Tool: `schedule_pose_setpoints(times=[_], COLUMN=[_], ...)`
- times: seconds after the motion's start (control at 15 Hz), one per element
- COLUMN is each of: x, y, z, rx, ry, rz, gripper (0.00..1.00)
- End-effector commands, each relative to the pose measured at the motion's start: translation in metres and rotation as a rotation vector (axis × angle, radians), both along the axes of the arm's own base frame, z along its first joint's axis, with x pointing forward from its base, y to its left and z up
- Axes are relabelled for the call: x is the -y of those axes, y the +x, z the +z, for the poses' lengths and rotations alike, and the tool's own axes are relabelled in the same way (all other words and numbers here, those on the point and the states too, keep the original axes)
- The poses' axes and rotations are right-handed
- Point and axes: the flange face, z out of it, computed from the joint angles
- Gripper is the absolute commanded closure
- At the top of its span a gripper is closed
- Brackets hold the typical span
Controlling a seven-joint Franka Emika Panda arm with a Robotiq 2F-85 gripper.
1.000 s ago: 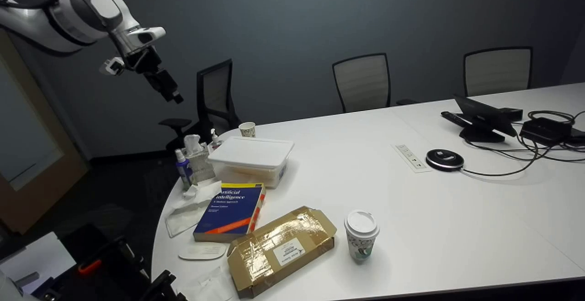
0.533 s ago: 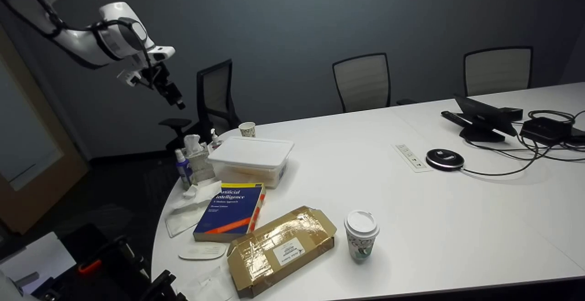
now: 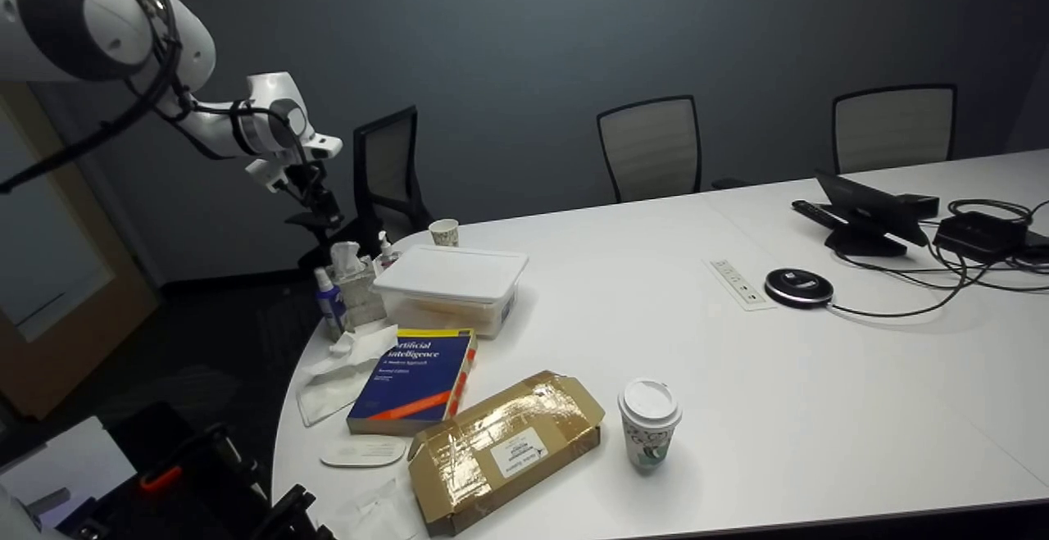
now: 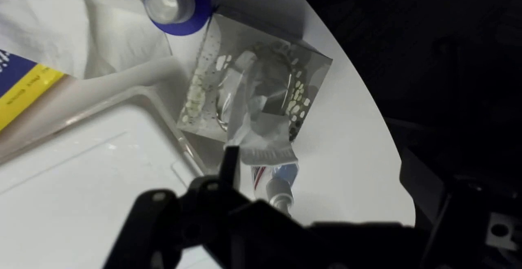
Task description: Remove a tissue from the tissue box and wipe the white lid of the lunchbox with the tissue
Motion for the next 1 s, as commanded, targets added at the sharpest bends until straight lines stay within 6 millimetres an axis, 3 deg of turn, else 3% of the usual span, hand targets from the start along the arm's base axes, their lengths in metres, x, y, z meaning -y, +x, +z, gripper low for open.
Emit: schedule_pose_setpoints(times=[0.0, 0.13, 0.4, 0.93], x=[-0.009, -0.003, 0.014, 0.006], y=[0.035, 0.046, 0.060, 0.052], z=[-0.037, -0.047, -0.042, -0.022], rx=[-0.008, -0.006, -0.016, -0.191], ry=[-0.001, -0.034, -0.100, -0.054], rz=[-0.009, -0.023, -0.048, 0.024], gripper=[0.00, 0.00, 0.00, 0.00])
